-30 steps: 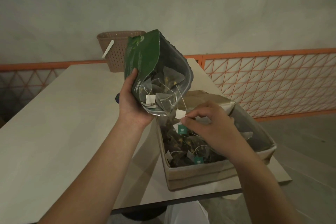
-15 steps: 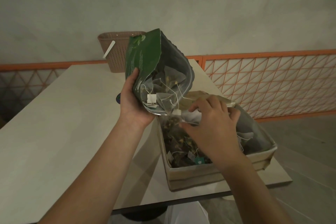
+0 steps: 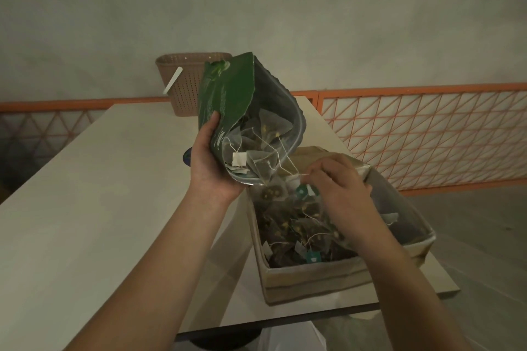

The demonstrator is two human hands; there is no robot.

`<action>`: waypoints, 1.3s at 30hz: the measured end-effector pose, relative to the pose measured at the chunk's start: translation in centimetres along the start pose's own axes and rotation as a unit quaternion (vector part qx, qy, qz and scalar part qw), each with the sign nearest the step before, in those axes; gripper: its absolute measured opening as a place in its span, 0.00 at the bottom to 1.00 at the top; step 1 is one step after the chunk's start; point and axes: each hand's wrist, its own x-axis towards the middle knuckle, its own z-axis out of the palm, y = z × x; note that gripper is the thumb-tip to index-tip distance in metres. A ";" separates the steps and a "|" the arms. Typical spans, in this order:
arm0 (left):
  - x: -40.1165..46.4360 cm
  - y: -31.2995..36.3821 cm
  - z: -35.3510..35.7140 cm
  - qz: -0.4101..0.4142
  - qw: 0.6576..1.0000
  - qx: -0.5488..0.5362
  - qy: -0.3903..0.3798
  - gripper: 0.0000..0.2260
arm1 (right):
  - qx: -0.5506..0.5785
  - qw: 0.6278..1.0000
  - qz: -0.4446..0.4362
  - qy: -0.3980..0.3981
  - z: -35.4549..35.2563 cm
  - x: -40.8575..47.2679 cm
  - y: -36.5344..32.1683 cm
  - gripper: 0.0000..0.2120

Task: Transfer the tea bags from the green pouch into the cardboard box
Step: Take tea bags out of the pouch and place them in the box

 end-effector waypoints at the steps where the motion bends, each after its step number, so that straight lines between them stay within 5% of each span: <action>1: 0.0 0.0 0.0 0.001 1.000 0.001 0.003 0.21 | 0.052 0.998 0.017 -0.022 -0.1 -0.1 -0.2 0.14; 4: 0.1 -0.1 0.0 -0.001 1.000 0.001 0.012 0.22 | 0.112 0.990 0.047 -0.065 -0.2 -0.4 -0.7 0.12; 7: 0.1 0.0 -0.2 0.000 1.000 -0.001 0.019 0.25 | 0.056 0.997 0.033 -0.049 -0.1 -0.5 -0.5 0.20; 12: 0.1 0.1 -0.2 0.007 1.000 -0.001 0.013 0.23 | -0.095 0.986 -0.082 0.106 0.7 -0.5 0.3 0.21; 16: 0.1 0.1 -0.2 0.003 1.000 0.000 0.007 0.24 | -0.072 0.964 -0.183 0.178 0.4 -0.5 0.6 0.26; 22: 0.0 0.1 -0.3 -0.002 1.000 -0.006 0.002 0.23 | 0.097 0.987 -0.108 0.069 -0.1 -1.5 0.6 0.14; 31: -0.1 0.0 -0.1 0.005 0.999 -0.011 0.034 0.23 | 0.339 0.926 -0.168 0.000 -1.8 -2.4 -0.9 0.08; 34: 0.0 0.0 -0.1 0.006 1.000 -0.009 0.029 0.25 | 0.281 0.940 -0.172 -0.086 -2.1 -2.2 -0.7 0.08; 36: 0.0 0.0 -0.1 0.004 1.000 -0.005 0.021 0.26 | 0.133 0.965 -0.160 -0.158 -1.8 -2.2 -0.3 0.12; 39: 0.1 0.0 -0.2 0.003 1.000 -0.004 0.009 0.26 | -0.025 0.979 -0.144 -0.140 -1.0 -2.2 0.1 0.16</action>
